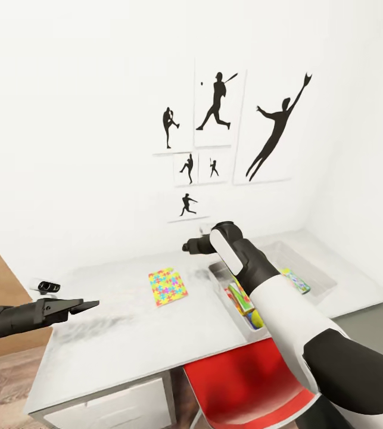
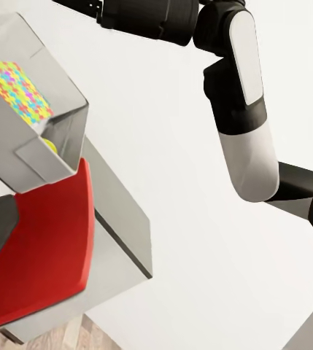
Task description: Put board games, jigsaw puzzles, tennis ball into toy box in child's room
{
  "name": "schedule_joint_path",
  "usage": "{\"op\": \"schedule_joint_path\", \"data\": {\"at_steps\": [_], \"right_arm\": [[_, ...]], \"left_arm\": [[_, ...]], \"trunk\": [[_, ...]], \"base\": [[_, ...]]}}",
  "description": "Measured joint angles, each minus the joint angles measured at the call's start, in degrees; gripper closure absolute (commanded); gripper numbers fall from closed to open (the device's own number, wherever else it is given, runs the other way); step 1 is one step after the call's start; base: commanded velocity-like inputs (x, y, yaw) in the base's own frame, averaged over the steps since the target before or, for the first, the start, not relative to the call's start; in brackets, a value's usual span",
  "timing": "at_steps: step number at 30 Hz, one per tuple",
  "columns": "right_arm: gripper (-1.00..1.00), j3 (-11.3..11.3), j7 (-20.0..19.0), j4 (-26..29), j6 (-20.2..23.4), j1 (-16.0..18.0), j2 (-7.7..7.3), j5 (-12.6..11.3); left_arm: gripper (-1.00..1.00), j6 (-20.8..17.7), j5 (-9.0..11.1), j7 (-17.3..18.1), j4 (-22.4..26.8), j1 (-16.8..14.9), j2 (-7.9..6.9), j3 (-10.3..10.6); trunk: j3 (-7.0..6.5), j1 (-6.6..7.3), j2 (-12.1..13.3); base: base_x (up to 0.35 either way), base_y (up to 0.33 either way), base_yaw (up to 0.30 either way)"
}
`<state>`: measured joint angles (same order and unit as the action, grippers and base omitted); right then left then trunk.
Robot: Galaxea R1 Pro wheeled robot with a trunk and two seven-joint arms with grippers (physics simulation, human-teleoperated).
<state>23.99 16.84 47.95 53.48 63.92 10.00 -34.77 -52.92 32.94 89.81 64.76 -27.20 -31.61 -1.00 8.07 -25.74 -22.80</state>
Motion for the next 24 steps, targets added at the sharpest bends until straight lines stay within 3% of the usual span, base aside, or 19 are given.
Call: {"op": "schedule_joint_path", "data": {"at_steps": [7, 24], "right_arm": [[-1.0, 0.01, -0.05, 0.06, -0.18, -0.06, 0.0, -0.01], [-1.0, 0.01, -0.17, 0.46, -0.26, -0.09, 0.0, -0.21]], "left_arm": [[-1.0, 0.0, -0.01, 0.0, 0.0, 0.0, 0.0, 0.0], [-1.0, 0.0, -0.01, 0.0, 0.0, 0.0, 0.05, 0.0]], "trunk": [[-0.4, 0.0, 0.01], [-0.46, 0.0, 0.01]], "base": [[0.0, 0.0, 0.103], [0.0, 0.0, 0.005]]}}
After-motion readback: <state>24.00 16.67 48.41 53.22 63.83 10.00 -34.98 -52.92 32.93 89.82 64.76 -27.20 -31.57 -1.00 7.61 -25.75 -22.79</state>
